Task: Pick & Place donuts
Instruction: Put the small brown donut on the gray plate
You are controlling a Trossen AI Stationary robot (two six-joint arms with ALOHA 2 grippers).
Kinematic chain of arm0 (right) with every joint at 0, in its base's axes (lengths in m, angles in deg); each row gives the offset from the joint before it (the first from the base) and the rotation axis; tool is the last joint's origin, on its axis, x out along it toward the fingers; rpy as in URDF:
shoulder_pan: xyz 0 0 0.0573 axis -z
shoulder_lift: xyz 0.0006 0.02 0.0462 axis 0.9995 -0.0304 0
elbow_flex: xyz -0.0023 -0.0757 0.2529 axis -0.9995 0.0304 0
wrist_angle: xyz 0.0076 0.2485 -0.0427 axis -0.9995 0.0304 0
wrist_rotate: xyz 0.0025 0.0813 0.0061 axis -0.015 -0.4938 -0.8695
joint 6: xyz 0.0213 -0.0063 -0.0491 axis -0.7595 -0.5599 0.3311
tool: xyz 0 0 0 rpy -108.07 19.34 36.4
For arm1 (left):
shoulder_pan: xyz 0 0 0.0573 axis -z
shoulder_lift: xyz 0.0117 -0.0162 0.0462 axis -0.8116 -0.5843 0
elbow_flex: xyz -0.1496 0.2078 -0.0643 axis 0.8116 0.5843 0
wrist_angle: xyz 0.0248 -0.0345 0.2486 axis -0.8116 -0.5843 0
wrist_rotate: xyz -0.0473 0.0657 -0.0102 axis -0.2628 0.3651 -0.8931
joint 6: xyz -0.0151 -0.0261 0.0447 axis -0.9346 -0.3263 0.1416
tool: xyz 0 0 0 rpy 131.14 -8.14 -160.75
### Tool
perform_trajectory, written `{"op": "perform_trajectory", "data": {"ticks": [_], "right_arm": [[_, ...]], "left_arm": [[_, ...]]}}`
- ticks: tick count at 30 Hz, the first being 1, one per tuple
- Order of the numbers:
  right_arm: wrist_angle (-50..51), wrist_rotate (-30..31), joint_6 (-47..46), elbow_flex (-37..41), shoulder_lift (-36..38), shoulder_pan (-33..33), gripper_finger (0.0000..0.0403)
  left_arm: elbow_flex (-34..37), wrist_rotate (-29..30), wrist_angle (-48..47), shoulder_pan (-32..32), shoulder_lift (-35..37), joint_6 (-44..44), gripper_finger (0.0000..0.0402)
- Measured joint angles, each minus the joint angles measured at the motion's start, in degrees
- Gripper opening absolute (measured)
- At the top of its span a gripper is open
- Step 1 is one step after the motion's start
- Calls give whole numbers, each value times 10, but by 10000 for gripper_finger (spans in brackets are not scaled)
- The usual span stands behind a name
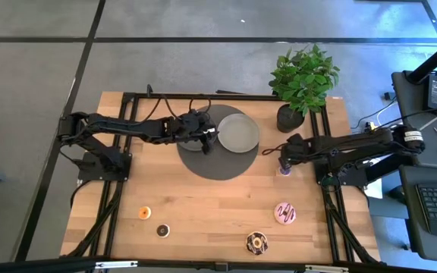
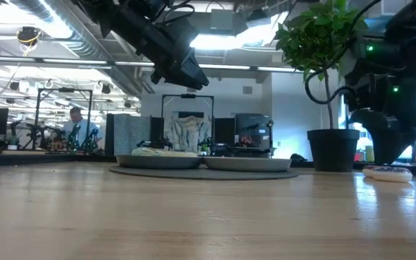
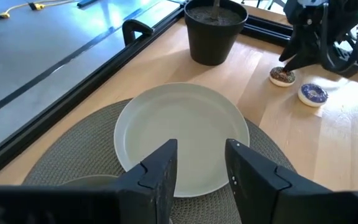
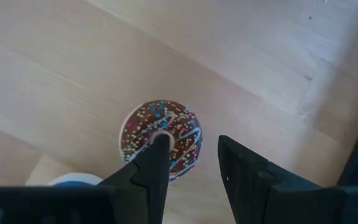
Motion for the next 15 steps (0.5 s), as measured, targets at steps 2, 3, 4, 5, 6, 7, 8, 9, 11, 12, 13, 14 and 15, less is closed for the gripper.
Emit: {"op": "perform_trajectory", "data": {"ticks": [2,3,4,5,6,7,8,9,11,12,13,14,15], "right_arm": [[-2,-1,0,0,-12,0,139],[-2,-2,-2,0,-18,0,139],[-3,-4,-2,0,-24,0,139],[-3,-7,-2,0,-29,0,139],[-4,-10,-1,0,-34,0,139],[-6,-12,0,0,-40,0,139],[-9,-13,3,0,-44,0,139],[-12,-14,10,-1,-48,0,138],[-19,-14,16,-1,-52,0,133],[-21,-15,16,-1,-53,0,128],[-22,-16,16,-1,-53,0,120],[-22,-17,17,-1,-53,0,110],[-23,-17,17,-1,-53,0,99]], "left_arm": [[0,0,0,0,0,0,130],[0,0,0,0,0,0,130],[0,0,0,0,0,0,130],[0,0,0,0,0,0,130],[0,0,0,0,0,0,130],[0,0,0,0,0,0,130],[0,0,0,0,0,2,130],[0,0,0,0,0,7,130],[0,0,0,0,0,16,129],[0,0,0,0,0,19,129],[0,0,0,0,0,20,129],[0,0,0,0,0,20,130],[0,0,0,0,0,20,131]]}}
